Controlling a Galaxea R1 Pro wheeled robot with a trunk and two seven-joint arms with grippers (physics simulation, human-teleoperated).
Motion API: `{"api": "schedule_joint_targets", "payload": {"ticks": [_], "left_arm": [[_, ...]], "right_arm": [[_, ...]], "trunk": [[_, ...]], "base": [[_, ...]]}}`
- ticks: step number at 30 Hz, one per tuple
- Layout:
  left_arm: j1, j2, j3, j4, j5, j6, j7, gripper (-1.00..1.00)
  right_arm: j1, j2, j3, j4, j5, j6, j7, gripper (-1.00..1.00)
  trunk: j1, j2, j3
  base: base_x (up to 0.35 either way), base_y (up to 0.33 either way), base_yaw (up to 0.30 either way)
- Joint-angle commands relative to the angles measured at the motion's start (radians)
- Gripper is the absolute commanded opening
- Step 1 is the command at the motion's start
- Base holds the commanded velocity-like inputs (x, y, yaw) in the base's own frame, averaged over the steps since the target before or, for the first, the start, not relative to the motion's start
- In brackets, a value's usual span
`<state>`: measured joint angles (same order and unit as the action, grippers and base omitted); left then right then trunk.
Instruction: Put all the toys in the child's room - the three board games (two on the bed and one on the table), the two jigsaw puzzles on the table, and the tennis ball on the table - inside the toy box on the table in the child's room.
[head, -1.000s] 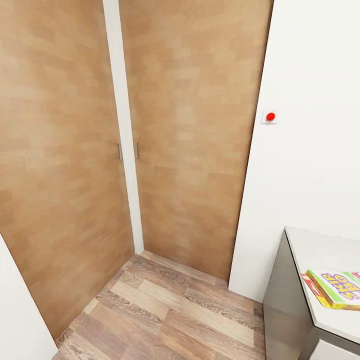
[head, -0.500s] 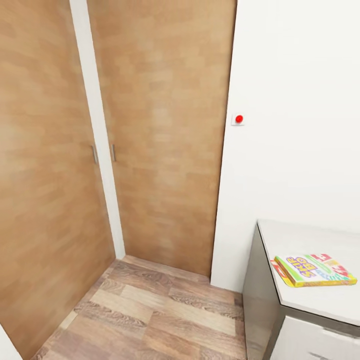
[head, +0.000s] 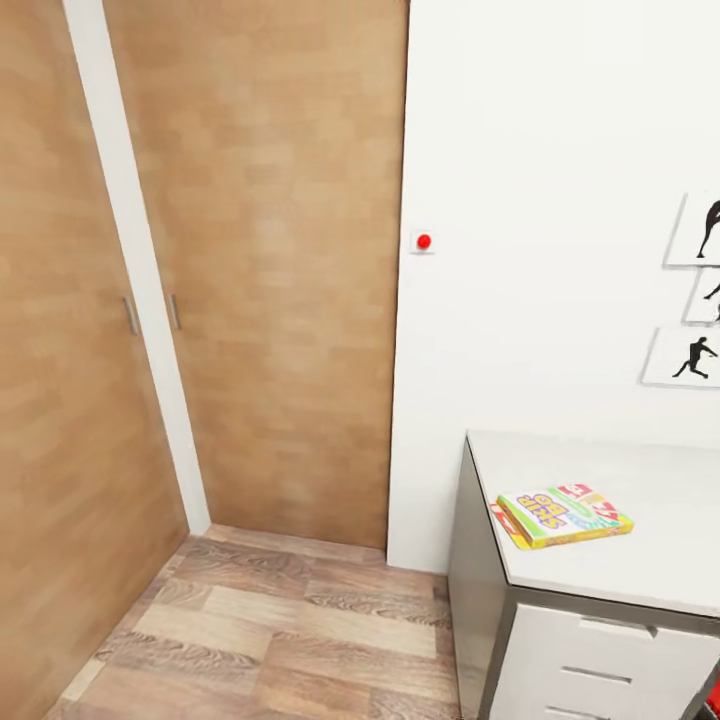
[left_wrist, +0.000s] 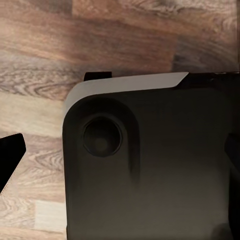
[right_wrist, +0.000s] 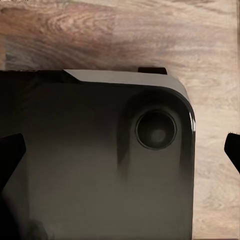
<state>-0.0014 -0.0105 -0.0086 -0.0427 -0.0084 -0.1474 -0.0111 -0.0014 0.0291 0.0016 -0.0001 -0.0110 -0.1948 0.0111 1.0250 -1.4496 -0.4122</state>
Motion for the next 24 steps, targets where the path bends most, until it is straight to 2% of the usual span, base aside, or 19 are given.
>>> {"api": "schedule_joint_targets", "payload": {"ticks": [1, 24], "left_arm": [[0.000, 0.000, -0.001, 0.000, -0.001, -0.003, -0.001, 1.00], [0.000, 0.000, -0.001, 0.000, 0.001, -0.004, 0.004, 1.00]], "right_arm": [[0.000, 0.000, 0.000, 0.000, -0.001, -0.003, 0.001, 1.00], [0.000, 0.000, 0.000, 0.000, -0.001, -0.003, 0.001, 1.00]], "trunk": [[0.000, 0.000, 0.000], [0.000, 0.000, 0.013]], "base": [[-0.001, 0.000, -0.276], [0.000, 0.000, -0.276]]}}
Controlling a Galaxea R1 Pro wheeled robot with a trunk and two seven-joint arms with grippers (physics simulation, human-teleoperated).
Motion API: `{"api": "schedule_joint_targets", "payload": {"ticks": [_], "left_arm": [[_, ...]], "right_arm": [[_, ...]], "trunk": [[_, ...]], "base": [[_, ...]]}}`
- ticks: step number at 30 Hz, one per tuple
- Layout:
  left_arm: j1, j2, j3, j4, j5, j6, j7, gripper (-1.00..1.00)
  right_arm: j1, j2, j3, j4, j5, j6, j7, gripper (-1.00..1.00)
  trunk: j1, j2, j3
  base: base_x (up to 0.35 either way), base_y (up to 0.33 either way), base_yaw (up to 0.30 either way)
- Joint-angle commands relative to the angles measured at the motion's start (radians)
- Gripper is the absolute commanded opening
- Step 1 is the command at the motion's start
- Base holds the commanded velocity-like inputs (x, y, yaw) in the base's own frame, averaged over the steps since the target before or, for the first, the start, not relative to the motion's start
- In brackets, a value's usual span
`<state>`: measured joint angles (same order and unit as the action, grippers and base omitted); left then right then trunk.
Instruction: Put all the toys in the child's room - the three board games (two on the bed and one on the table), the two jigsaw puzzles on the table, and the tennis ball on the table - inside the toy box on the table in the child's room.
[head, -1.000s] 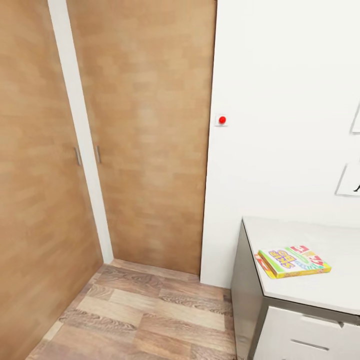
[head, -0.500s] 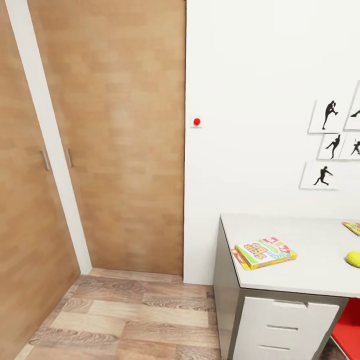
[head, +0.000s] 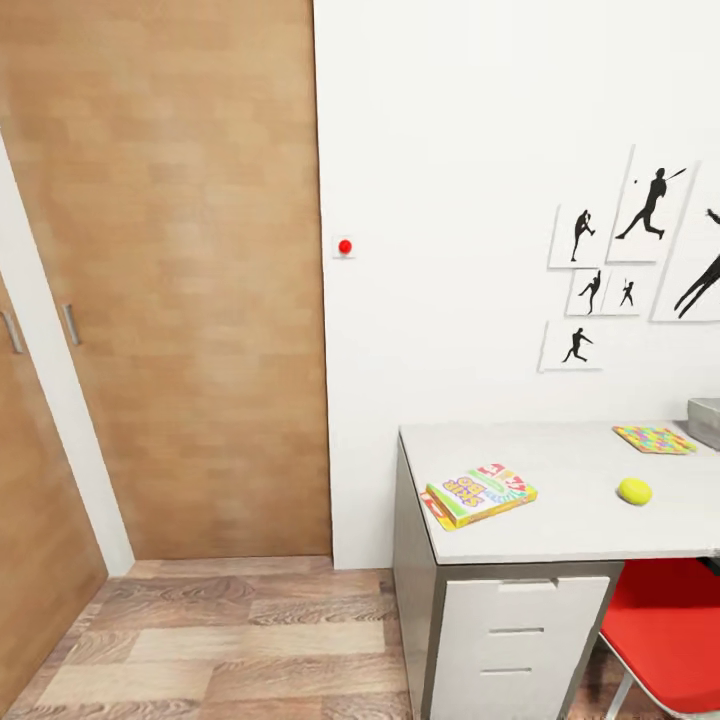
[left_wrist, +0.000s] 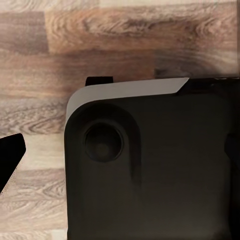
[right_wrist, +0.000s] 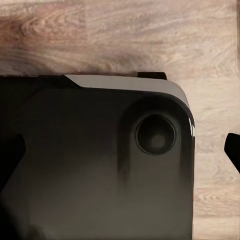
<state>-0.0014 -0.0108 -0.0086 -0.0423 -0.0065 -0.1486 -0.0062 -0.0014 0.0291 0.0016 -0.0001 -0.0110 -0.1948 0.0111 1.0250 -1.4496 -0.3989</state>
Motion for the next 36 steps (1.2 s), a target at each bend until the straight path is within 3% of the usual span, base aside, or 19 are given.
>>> {"api": "schedule_joint_targets", "payload": {"ticks": [1, 20, 26, 36], "left_arm": [[0.000, 0.000, -0.001, 0.000, 0.000, -0.003, 0.000, 1.00], [0.000, 0.006, 0.001, 0.001, 0.001, -0.005, 0.005, 1.00], [0.000, 0.005, 0.001, 0.000, 0.000, -0.005, 0.005, 1.00], [0.000, 0.006, 0.001, 0.001, 0.000, -0.005, 0.005, 1.00]], "right_arm": [[0.000, 0.000, 0.000, 0.000, -0.001, -0.003, 0.001, 1.00], [0.000, 0.000, -0.003, 0.000, -0.001, -0.006, 0.001, 1.00], [0.000, -0.005, -0.004, 0.007, -0.003, -0.078, 0.000, 1.00], [0.000, -0.003, -0.005, 0.009, -0.002, -0.096, 0.001, 1.00]], "trunk": [[0.000, 0.000, 0.000], [0.000, 0.000, 0.008], [0.000, 0.000, 0.008], [0.000, 0.000, 0.008]], "base": [[0.000, 0.000, -0.276], [0.000, 0.000, -0.277], [0.000, 0.000, -0.279], [0.000, 0.000, -0.280]]}}
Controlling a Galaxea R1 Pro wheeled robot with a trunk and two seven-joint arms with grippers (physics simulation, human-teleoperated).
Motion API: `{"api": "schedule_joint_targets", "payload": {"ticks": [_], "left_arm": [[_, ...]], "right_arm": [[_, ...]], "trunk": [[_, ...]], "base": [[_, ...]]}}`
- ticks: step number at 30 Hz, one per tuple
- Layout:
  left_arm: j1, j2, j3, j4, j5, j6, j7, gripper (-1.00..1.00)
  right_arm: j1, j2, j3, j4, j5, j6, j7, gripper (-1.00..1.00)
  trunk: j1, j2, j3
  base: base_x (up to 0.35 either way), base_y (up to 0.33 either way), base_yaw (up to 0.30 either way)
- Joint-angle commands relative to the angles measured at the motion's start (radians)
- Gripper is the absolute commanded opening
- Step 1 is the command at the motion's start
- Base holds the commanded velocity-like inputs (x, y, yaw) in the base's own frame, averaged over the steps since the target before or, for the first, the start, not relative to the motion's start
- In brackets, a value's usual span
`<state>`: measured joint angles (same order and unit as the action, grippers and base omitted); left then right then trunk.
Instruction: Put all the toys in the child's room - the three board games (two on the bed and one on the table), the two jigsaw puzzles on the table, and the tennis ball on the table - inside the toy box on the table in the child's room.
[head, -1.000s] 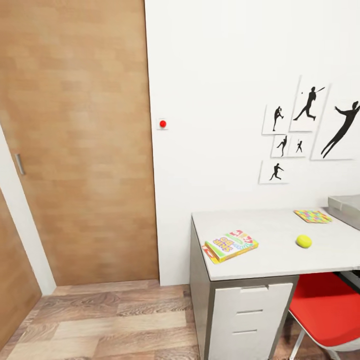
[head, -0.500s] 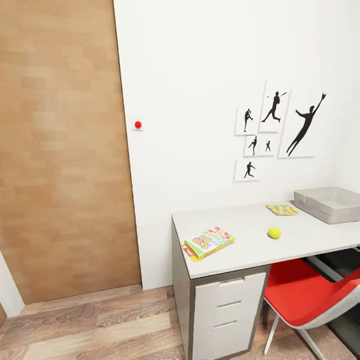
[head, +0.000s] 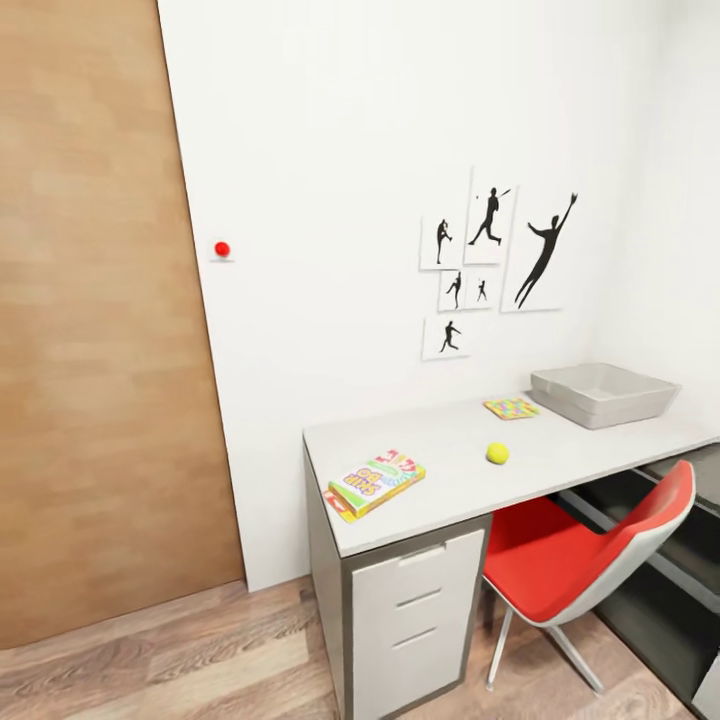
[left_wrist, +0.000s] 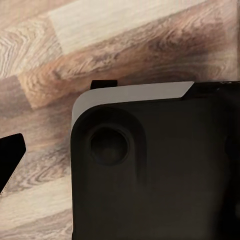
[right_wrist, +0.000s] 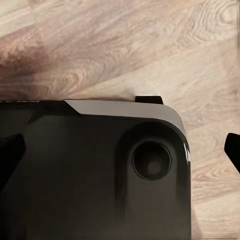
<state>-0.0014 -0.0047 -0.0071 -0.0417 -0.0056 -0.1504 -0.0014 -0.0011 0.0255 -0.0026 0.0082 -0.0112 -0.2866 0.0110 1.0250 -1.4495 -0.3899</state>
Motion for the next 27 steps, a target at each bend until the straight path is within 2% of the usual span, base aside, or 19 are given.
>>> {"api": "schedule_joint_targets", "payload": {"ticks": [1, 27], "left_arm": [[0.000, 0.000, -0.001, 0.000, -0.001, -0.003, 0.000, 1.00], [0.000, 0.000, -0.001, 0.000, -0.001, -0.002, 0.000, 1.00]], "right_arm": [[0.000, 0.000, 0.000, 0.001, -0.001, -0.004, 0.001, 1.00], [0.000, -0.004, -0.002, 0.001, -0.004, -0.005, 0.000, 1.00]], "trunk": [[0.000, 0.000, -0.001], [0.000, 0.000, -0.001]], "base": [[0.000, 0.000, -0.280], [0.000, 0.000, -0.281]]}}
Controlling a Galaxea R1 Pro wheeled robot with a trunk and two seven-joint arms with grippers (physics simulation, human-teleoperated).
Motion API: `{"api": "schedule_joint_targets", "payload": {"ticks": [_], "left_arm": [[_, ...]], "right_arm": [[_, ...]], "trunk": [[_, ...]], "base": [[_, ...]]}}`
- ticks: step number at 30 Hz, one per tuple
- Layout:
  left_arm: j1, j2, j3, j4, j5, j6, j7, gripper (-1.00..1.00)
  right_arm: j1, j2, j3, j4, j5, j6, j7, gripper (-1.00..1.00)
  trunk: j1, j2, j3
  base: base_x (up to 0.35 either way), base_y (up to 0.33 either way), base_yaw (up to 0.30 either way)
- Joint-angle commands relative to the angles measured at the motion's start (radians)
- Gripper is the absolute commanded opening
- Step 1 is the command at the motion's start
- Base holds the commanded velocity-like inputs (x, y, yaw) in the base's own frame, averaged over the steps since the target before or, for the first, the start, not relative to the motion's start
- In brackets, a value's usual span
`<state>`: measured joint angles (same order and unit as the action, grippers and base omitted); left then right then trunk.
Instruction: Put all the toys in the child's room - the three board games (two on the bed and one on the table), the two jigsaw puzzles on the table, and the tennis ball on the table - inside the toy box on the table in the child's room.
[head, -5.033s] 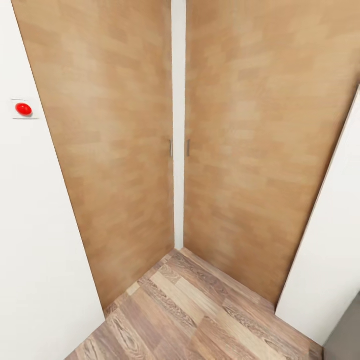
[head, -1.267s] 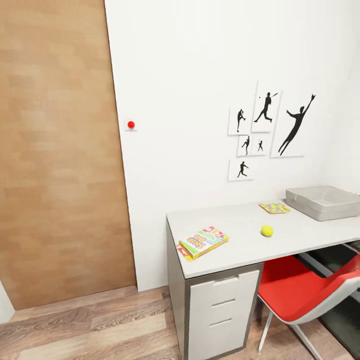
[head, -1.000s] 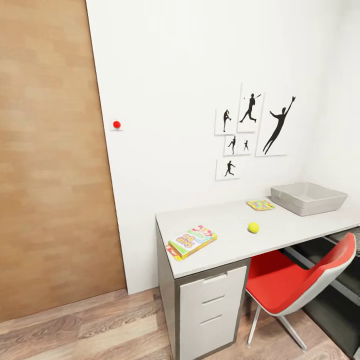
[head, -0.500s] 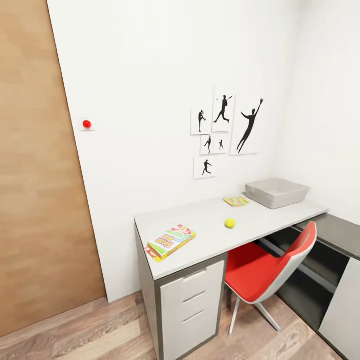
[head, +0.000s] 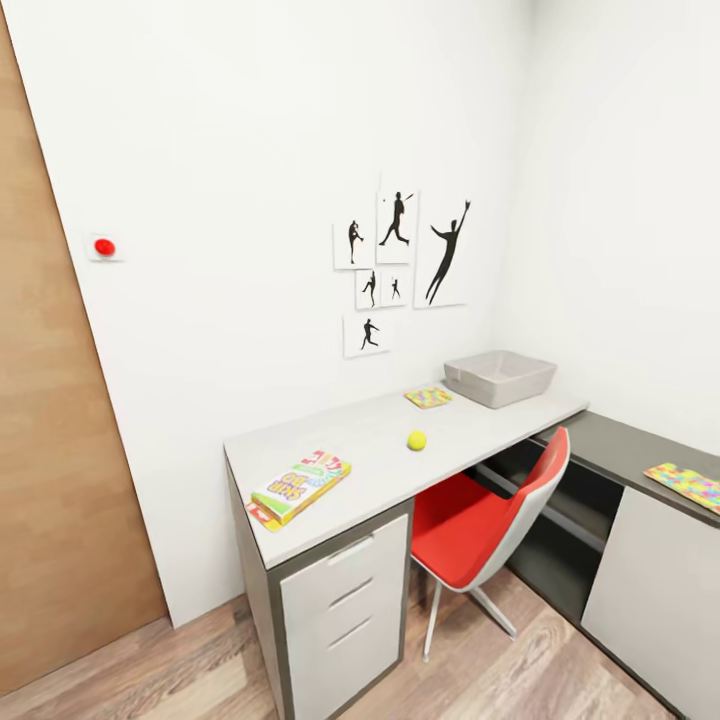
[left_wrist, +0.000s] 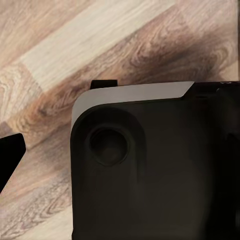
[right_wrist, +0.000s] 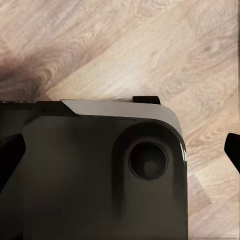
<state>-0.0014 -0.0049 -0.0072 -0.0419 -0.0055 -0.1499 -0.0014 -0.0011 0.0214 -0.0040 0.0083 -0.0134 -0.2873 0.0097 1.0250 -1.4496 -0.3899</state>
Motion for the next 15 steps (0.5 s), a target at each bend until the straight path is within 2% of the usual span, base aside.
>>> {"api": "schedule_joint_targets", "payload": {"ticks": [1, 15], "left_arm": [[0.000, -0.001, 0.001, 0.000, 0.001, -0.003, 0.000, 1.00], [0.000, 0.001, 0.001, 0.000, -0.001, -0.004, 0.000, 1.00]], "right_arm": [[0.000, 0.000, -0.001, 0.001, -0.002, -0.004, 0.001, 1.00], [0.000, 0.000, -0.001, 0.001, -0.002, -0.004, 0.001, 1.00]], "trunk": [[0.000, 0.000, -0.001], [0.000, 0.000, -0.001]], "base": [[0.000, 0.000, -0.281], [0.000, 0.000, -0.282]]}}
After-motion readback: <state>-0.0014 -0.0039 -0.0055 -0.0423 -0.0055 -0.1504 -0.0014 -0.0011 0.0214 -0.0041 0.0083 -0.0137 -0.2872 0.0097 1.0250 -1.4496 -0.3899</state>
